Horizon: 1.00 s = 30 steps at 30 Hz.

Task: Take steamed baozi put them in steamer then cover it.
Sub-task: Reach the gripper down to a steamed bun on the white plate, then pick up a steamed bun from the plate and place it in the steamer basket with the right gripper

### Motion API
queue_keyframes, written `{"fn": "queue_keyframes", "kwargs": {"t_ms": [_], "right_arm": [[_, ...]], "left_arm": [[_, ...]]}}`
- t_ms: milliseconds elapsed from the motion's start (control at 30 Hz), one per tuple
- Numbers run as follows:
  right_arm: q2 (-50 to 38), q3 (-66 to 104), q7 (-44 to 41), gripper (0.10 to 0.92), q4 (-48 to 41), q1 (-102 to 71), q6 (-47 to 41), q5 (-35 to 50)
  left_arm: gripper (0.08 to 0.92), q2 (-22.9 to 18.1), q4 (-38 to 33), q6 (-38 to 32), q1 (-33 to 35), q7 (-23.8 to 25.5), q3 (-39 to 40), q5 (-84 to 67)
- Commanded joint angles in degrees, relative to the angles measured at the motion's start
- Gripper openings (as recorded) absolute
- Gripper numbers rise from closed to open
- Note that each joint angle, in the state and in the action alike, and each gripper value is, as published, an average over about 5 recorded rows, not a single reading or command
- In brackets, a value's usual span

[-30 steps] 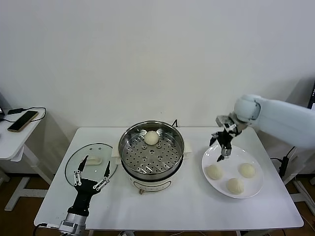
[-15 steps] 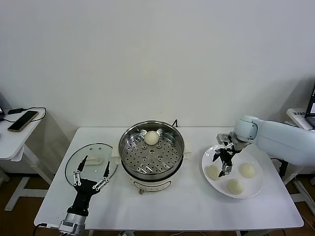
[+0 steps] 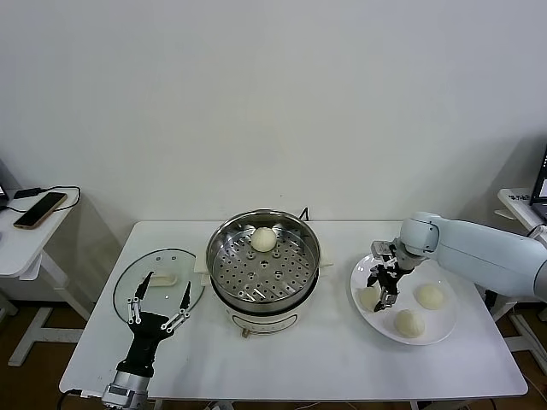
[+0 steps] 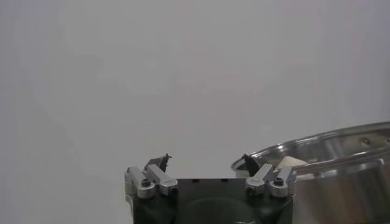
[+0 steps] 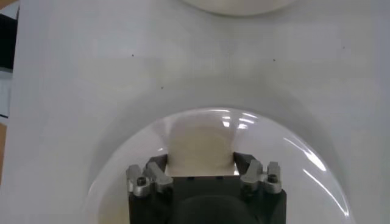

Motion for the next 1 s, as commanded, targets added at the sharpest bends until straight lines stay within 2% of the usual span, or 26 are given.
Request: {"fn": "queue_keyframes", "kwargs": {"t_ms": [33,267,500,733,1000], "right_arm": [[-0.7,0.5,0.2,0.681,0.7,0.7,-0.2,-0.3],[-3.4,-4.1,-6.8,0.659,4.5,15.2,0.5,2.5],[1.0,-12.6,-13.2,0.651,9.2,34.2,1.0,9.6],[10.2,-15.5,-11.9,0.638,16.2,42.5,-2.8,19.0],[21.0,-14.1,-7.1,0.628,16.0,38.2,-5.7,23.2]], "left_arm": [[0.823,0.1,0.0,0.0,0.0,0.0,-0.1,0.1],[0.823,0.4,-0.2,0.0,-0.1,-0.1,-0.2,-0.1],[0.823,0.7,-0.6,0.4,-0.7,-0.1,0.4,-0.2],[0.823,0.9,-1.1,1.2,-0.8,-0.1,1.2,-0.1],[0.823,0.8,-1.3,1.3,-0.8,-0.2,1.5,0.1]]}}
